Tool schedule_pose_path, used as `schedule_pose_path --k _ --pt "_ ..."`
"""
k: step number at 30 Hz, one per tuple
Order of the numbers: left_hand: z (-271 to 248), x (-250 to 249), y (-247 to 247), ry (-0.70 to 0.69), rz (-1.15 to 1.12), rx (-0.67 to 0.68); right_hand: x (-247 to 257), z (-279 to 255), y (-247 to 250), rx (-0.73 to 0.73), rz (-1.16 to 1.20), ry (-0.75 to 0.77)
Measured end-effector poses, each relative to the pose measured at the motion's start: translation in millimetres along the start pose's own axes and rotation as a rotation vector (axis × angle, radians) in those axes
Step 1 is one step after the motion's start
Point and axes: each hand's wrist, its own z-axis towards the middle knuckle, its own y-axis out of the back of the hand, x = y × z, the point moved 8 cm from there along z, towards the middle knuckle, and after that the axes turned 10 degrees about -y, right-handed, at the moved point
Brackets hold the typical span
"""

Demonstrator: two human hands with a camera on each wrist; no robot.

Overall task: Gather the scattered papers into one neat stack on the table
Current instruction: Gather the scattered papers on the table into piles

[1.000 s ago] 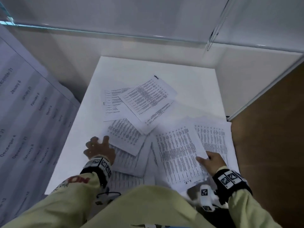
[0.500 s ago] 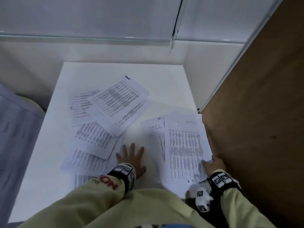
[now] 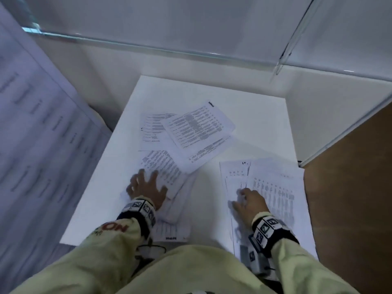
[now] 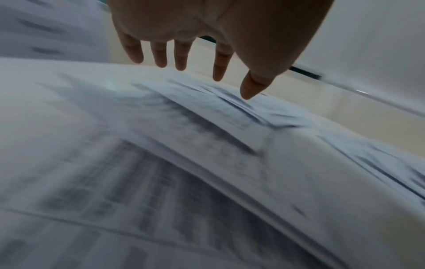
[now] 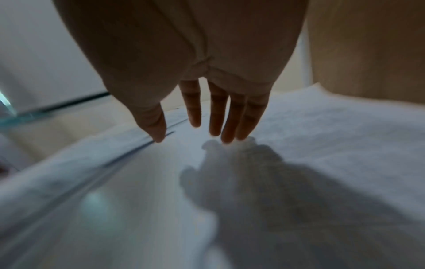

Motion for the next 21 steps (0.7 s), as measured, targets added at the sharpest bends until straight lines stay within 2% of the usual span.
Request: schedule_pose_path --k 3,6,8,12,17,21 --pt "9.3 76.2 10.6 0.199 -0.062 0.063 54.7 -1.0 -30.3 0.094 0.091 0.047" --pt "12.9 109.0 -3.1 0.175 -0.023 0.218 85.8 1.0 -64.2 0.175 0.074 -0.018" --pt "7.9 106.6 -11.4 0.124 -0.050 0.255 101.3 2.7 -79.0 0.164 0.054 -0.045" --pt "-11.3 76.6 -30.9 0.050 -0.334 0.321 120.0 -2.2 -105.1 0.163 0.076 -0.102" --pt "-20.6 64.1 -33.0 0.053 -0.400 0.307 119.1 -10.5 -113.6 0.182 0.114 -0.168" --pt "-19.9 62.3 -33.2 0.127 -0.454 0.302 107.4 -14.9 -117.0 0.242 0.083 -0.152"
